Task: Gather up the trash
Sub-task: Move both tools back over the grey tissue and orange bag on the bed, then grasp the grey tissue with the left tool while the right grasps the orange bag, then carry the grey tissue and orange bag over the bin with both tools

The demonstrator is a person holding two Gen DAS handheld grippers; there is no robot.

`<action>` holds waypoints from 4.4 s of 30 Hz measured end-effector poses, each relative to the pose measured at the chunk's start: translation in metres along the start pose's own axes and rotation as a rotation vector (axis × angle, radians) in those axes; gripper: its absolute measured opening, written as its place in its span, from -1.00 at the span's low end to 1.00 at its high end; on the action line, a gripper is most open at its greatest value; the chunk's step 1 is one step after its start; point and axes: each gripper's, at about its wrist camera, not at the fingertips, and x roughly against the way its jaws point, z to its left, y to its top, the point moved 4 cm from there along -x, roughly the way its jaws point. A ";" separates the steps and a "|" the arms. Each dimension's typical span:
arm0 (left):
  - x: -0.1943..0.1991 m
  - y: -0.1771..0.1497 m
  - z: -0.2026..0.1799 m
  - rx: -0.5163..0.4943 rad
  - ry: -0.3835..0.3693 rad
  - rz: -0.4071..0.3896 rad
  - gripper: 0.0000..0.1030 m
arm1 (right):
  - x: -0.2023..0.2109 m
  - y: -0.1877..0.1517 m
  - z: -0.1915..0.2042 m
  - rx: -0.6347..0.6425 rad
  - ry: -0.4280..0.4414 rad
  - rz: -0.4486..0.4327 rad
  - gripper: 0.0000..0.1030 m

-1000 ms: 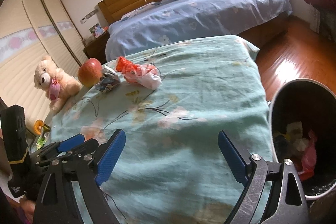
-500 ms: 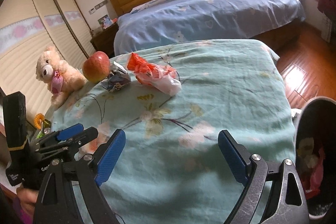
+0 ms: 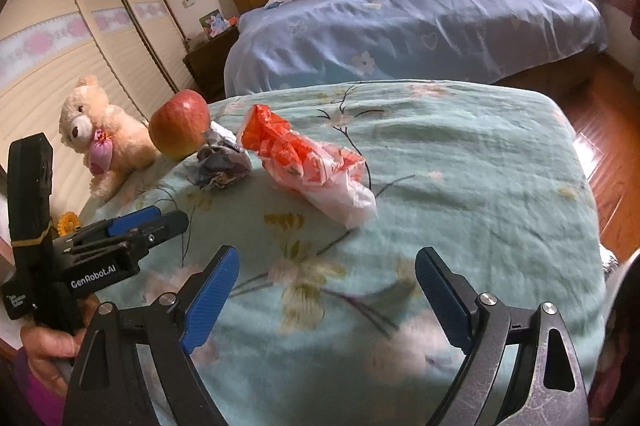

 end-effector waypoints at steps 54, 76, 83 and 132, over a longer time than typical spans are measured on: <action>0.035 -0.044 -0.056 -0.081 -0.147 0.004 -0.62 | 0.044 -0.031 -0.006 -0.051 -0.030 -0.037 -0.43; 0.072 -0.075 -0.111 -0.177 -0.195 0.004 -0.62 | 0.107 -0.069 -0.029 -0.120 -0.079 -0.109 -0.44; 0.075 -0.077 -0.124 -0.200 -0.212 0.007 -0.62 | 0.121 -0.076 -0.039 -0.142 -0.095 -0.125 -0.44; 0.070 -0.087 -0.227 -0.348 -0.327 0.034 -0.62 | 0.187 -0.110 -0.120 -0.301 -0.222 -0.207 -0.45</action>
